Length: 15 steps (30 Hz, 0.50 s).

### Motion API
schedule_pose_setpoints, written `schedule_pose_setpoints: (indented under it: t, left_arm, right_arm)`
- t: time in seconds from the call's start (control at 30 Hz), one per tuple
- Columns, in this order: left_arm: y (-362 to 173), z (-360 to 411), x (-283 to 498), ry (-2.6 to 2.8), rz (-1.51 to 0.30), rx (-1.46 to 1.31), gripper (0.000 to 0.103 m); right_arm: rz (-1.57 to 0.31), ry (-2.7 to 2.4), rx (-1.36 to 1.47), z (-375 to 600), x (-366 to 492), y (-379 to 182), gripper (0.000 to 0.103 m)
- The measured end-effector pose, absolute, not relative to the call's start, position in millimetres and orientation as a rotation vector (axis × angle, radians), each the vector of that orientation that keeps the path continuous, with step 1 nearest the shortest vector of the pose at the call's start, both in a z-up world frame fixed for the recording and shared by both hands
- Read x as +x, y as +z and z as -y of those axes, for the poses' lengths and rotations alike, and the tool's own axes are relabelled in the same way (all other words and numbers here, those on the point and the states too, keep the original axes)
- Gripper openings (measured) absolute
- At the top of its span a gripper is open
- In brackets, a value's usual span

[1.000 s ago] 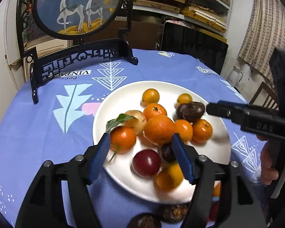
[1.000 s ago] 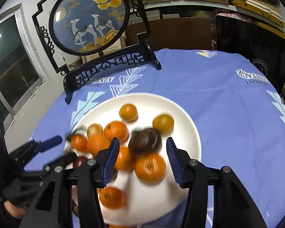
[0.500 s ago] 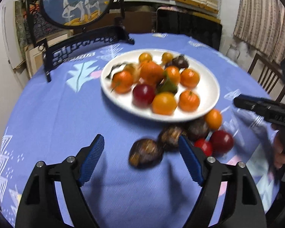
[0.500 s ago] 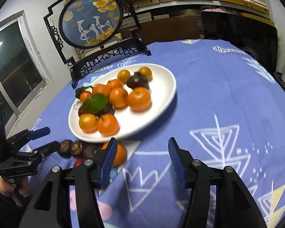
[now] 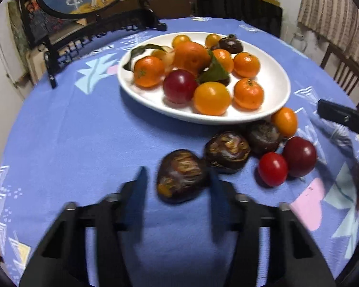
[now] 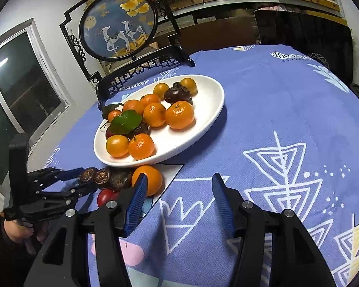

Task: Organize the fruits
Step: 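Grasp a dark brown fruit with the left tool while the right tool grasps a dark red plum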

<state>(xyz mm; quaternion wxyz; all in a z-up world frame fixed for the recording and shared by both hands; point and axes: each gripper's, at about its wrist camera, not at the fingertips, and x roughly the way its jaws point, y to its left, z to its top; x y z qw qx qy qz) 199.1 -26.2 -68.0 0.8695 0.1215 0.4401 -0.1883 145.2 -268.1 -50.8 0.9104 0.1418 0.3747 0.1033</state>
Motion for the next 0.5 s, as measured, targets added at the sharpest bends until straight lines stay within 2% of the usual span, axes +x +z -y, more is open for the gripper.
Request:
schedule_pose_setpoints:
  t: [0.23, 0.5]
  left_arm:
    - [-47, 6, 186, -0.412, -0.782, 0.119, 0.042]
    - [-42, 1, 186, -0.402, -0.758, 0.084, 0.042]
  right_arm:
    - [-0.806, 0.303, 0.233, 250, 146, -52, 0.056]
    - [-0.813, 0.392, 0.067, 205, 127, -50, 0.056]
